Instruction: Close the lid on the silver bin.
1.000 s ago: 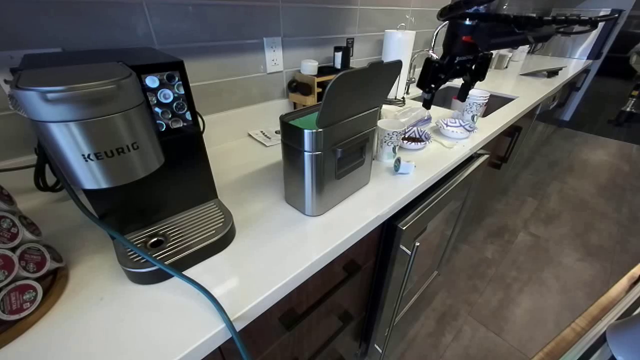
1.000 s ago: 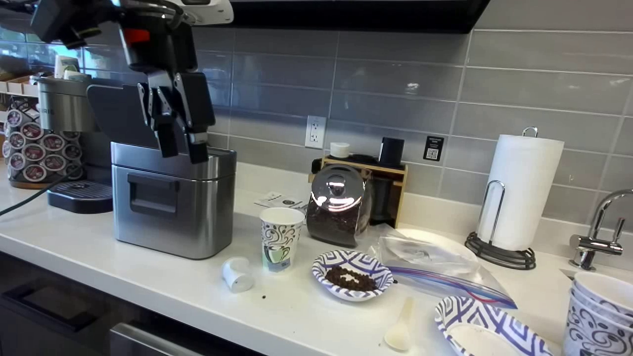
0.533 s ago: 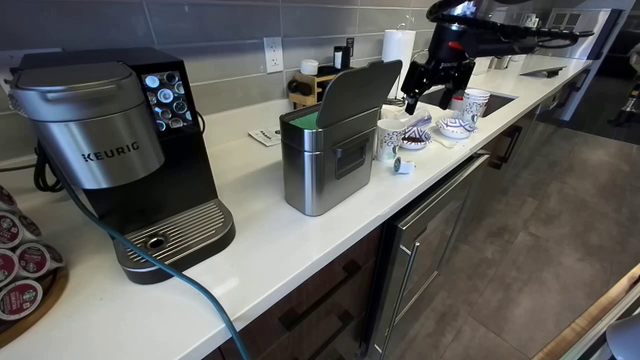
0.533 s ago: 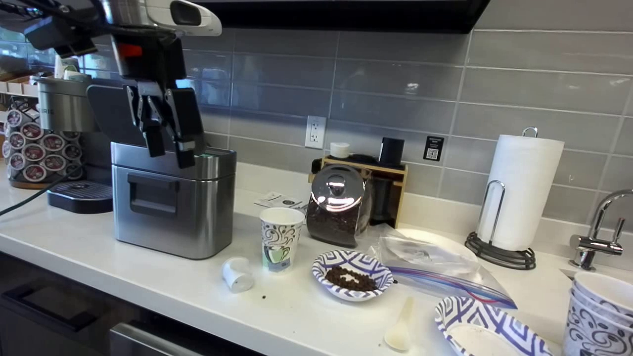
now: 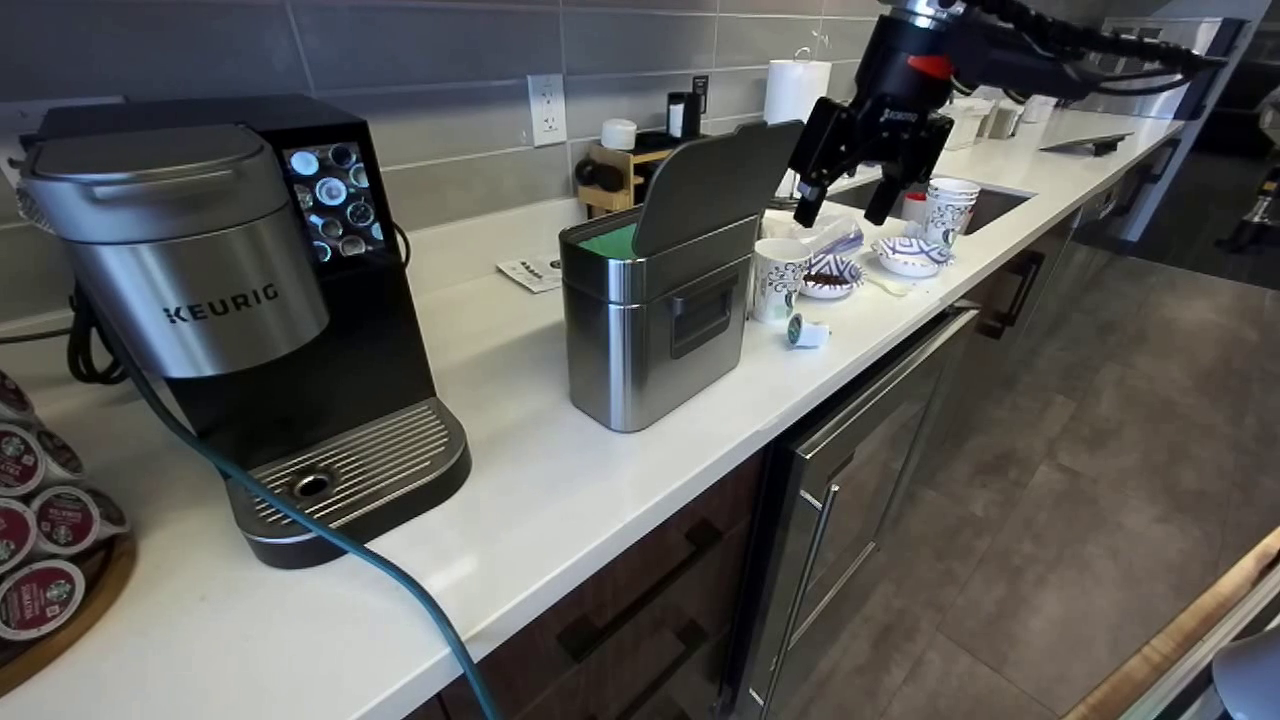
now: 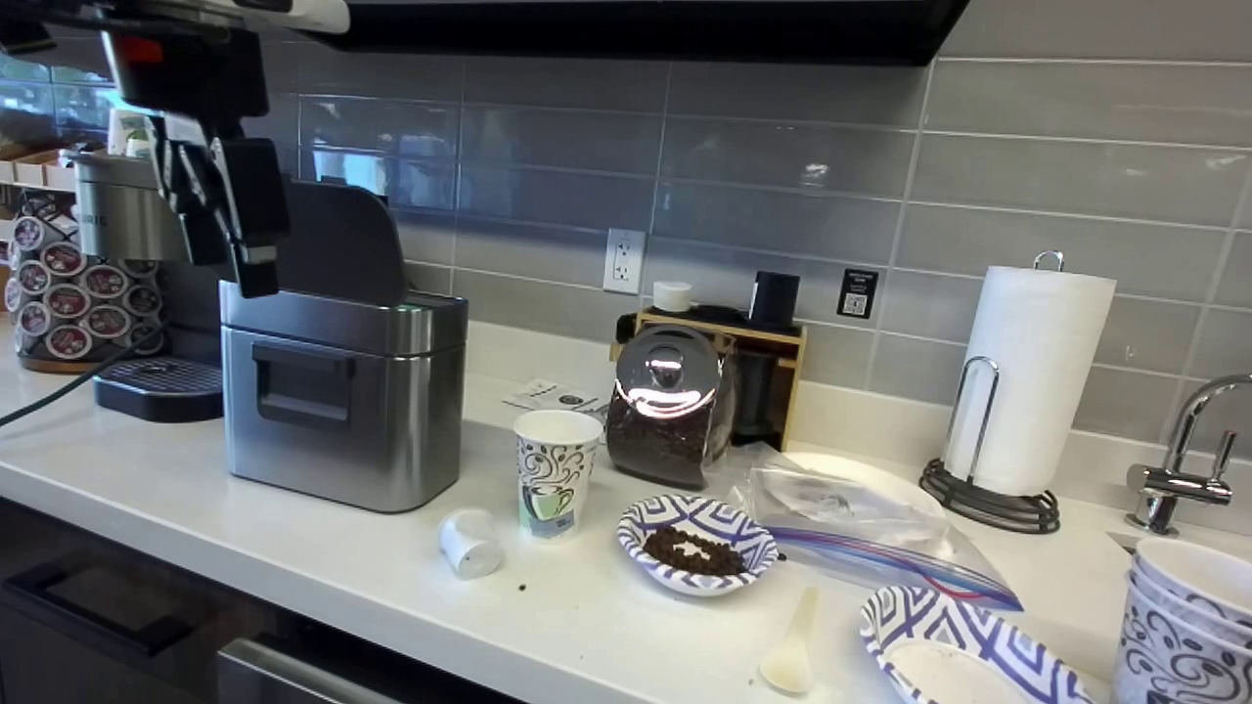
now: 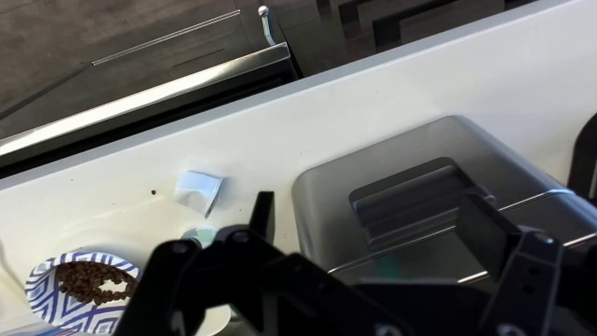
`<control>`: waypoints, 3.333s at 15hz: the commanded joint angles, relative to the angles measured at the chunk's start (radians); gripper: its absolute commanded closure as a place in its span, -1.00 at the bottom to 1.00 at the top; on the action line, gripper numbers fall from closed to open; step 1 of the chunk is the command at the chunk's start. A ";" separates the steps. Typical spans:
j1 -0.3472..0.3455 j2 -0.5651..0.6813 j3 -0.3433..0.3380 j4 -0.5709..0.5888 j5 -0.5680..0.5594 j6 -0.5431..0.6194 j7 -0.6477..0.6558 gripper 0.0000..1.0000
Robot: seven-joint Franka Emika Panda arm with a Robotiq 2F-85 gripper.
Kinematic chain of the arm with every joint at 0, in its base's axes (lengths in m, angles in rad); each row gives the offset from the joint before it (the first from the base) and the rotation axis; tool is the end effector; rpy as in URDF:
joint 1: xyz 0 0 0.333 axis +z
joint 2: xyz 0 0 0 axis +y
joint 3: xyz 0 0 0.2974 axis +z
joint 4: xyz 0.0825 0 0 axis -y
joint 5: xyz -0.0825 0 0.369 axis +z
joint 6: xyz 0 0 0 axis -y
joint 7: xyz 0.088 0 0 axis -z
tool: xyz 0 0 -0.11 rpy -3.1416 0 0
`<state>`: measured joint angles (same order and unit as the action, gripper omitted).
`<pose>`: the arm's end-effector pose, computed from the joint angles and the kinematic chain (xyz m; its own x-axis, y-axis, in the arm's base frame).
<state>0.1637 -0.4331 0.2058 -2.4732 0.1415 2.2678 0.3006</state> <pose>0.3972 0.1606 0.4530 0.9799 -0.0289 0.1975 -0.0086 -0.9946 -0.1030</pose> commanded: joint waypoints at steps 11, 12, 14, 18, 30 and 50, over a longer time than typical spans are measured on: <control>-0.008 0.043 -0.011 0.054 -0.213 -0.001 -0.270 -1.00; -0.010 0.047 -0.012 0.051 -0.217 0.038 -0.268 -1.00; -0.014 0.061 -0.018 0.053 -0.200 0.099 -0.241 -1.00; -0.005 0.087 -0.044 0.044 -0.152 0.247 -0.249 -1.00; 0.031 0.162 -0.092 0.047 -0.062 0.473 -0.368 -1.00; 0.016 0.187 -0.043 0.367 -0.033 -0.197 -0.147 -1.00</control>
<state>0.2105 -0.2796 0.1273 -2.2032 0.1594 2.2366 0.0510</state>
